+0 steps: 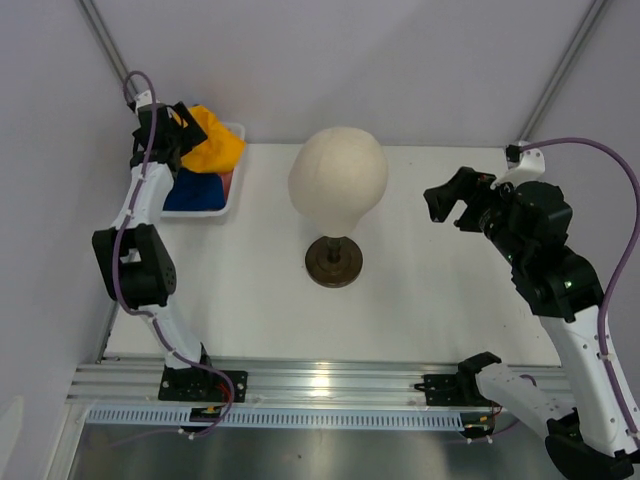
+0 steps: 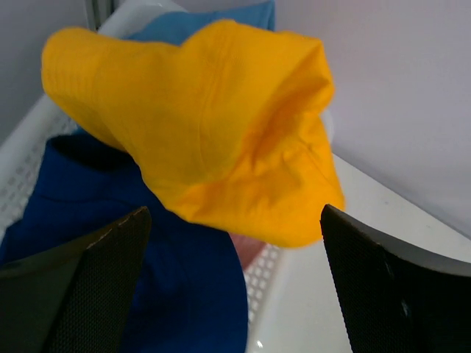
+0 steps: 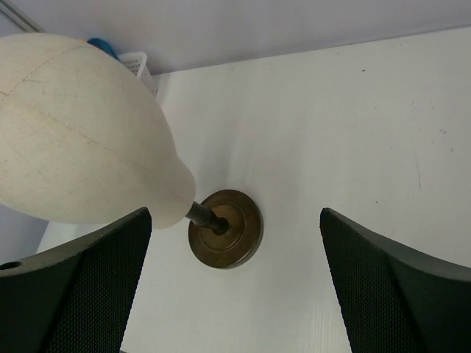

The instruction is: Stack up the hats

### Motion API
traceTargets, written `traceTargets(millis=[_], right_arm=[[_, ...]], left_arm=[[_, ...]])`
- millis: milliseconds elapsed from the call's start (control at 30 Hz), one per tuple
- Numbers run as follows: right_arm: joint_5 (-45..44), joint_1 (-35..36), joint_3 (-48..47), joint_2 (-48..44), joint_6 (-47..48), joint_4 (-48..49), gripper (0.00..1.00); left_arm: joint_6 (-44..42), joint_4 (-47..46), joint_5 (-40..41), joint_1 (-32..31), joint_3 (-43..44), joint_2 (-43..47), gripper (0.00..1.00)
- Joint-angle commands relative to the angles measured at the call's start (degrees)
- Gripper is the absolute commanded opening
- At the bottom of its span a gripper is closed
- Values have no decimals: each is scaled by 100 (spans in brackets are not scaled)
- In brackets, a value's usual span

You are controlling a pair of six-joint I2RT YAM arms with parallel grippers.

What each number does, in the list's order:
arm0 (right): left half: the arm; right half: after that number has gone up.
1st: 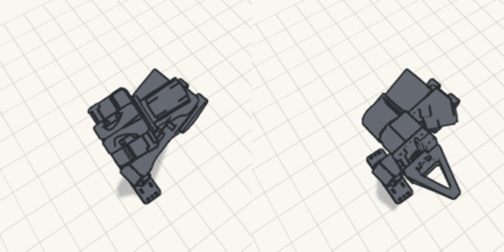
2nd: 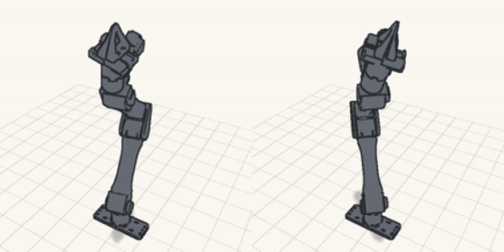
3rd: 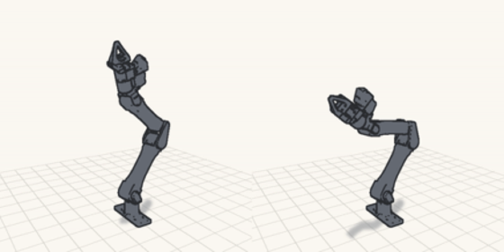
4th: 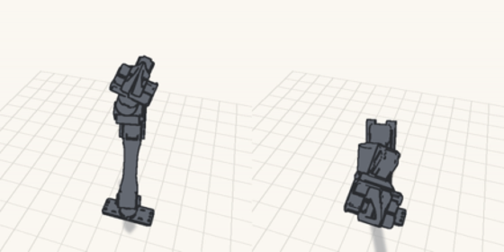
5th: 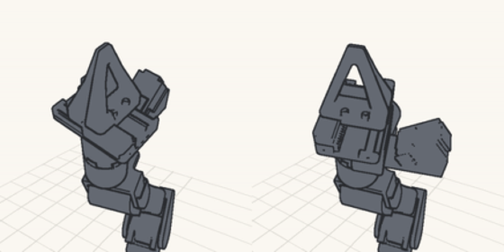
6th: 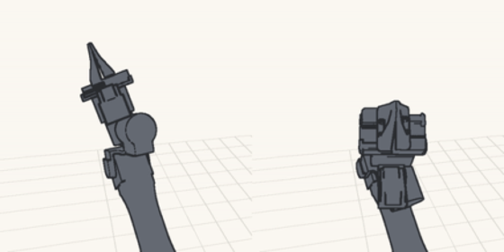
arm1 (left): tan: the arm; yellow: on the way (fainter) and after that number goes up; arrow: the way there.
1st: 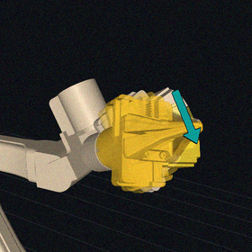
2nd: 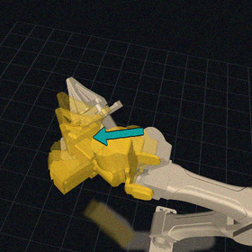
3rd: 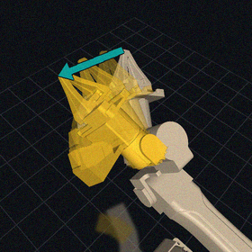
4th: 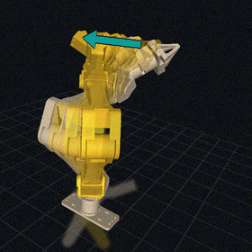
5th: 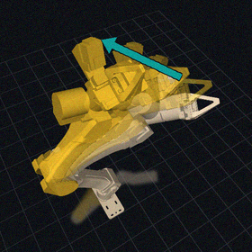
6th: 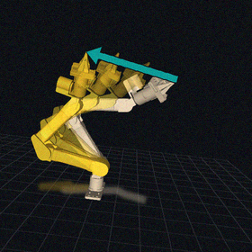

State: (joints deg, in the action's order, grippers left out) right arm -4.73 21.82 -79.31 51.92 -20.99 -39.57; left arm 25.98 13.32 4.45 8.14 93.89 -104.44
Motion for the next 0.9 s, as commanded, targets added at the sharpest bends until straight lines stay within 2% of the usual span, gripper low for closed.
traceTargets(millis=[0, 100, 200, 300, 400, 433, 500, 533, 667, 767, 867], right_arm=[[192, -20, 3, -296, -150, 195, 99], [315, -20, 205, -463, -177, 275, 99], [332, -12, 249, -560, -168, 82, 99], [385, -12, 363, -709, -98, -41, 99], [297, -20, 591, -946, -54, -42, 100], [332, -20, 670, -1034, -28, -33, 99], [315, -12, 907, -1262, -45, 63, 99], [298, -12, 1004, -1350, -89, 185, 100], [236, -20, 1391, -1571, -168, 511, 100], [236, -12, 1593, -1536, -194, 643, 99], [87, -20, 1839, -1492, -238, 932, 99]], left_arm=[[-777, -725, 495, 38, 578, -523, 99], [-1243, -1163, 338, 38, 674, -875, 97], [-1052, -1174, 689, 47, 946, -1139, 97], [-902, -1087, 331, 100, 1245, -1445, 93], [-893, -798, 197, 100, 1649, -1780, 57], [-849, -700, 188, 91, 1885, -1807, 33], [-805, -664, 109, 100, 1844, -1764, 4], [-770, -699, 65, 91, 1722, -1624, 1], [-848, -945, 134, -40, 1343, -1053, 1], [-1191, -692, 310, -216, 1692, -685, 1], [-1096, -190, 416, -304, 1896, -359, 1]])
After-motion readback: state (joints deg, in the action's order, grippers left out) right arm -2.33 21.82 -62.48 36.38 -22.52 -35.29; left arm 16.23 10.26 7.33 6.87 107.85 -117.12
